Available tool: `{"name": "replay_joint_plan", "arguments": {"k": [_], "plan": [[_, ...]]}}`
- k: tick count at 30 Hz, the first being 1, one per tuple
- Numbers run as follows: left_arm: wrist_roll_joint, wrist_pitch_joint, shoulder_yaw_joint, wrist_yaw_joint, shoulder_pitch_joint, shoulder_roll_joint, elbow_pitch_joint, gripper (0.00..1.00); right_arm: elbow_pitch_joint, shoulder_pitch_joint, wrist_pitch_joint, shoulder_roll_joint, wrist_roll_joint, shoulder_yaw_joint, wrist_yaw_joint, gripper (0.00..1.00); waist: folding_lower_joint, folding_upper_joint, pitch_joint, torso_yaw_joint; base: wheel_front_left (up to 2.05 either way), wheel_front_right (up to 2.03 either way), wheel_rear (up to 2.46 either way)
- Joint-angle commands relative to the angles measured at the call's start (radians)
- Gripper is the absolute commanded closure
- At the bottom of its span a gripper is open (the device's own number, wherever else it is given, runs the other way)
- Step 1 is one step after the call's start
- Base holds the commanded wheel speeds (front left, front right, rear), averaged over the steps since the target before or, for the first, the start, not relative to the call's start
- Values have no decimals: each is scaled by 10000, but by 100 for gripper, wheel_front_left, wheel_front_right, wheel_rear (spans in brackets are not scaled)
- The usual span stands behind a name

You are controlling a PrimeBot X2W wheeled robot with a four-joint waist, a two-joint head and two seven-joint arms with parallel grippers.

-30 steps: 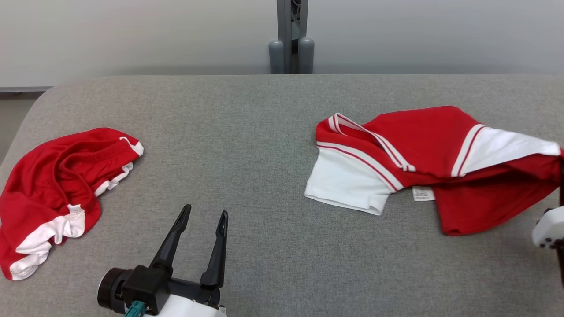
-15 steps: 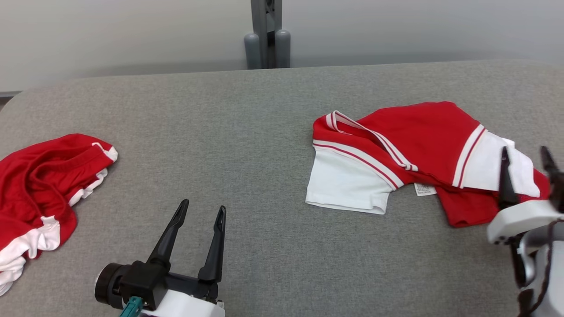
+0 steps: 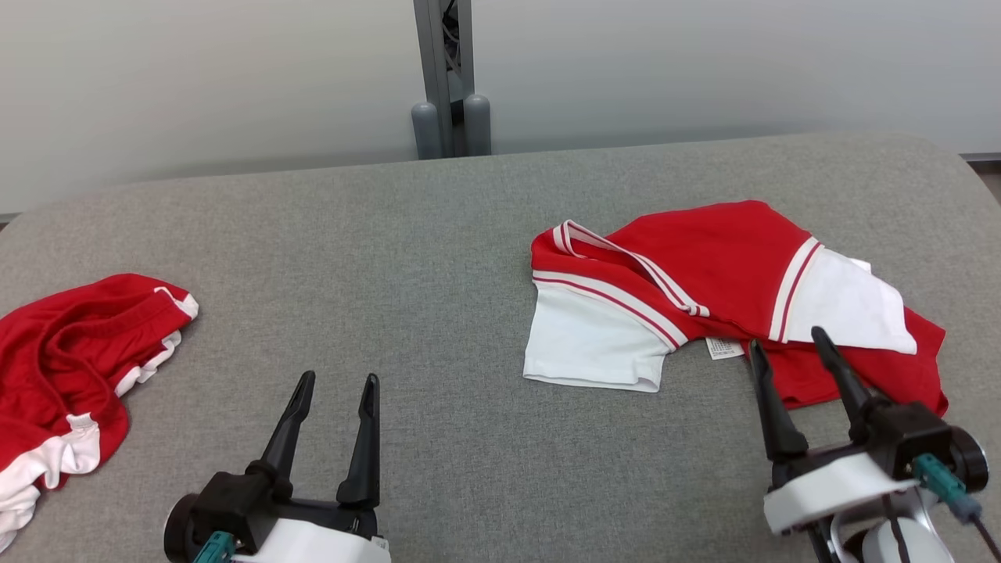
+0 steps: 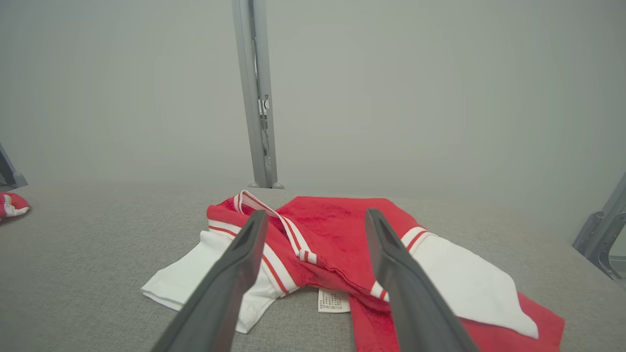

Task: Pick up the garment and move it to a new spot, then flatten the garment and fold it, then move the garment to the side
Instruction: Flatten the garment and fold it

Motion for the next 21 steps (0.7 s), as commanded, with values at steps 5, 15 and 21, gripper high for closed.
{"name": "replay_joint_plan", "arguments": {"k": [5,15,21], "plan": [[-306,-36,13,174,247,33,132,0,-680,1083,-13,-36,174,327,-3,0,0,-1,-346,-29,0,0,0],[-538,-37,-55,347,408,32,314,0,-420,1876,-13,-36,494,586,-3,0,0,-1,-677,-188,0,0,0],[-433,-37,-96,397,434,34,303,0,-394,1801,-13,-34,527,693,-3,0,0,-1,-767,-208,0,0,0]]}}
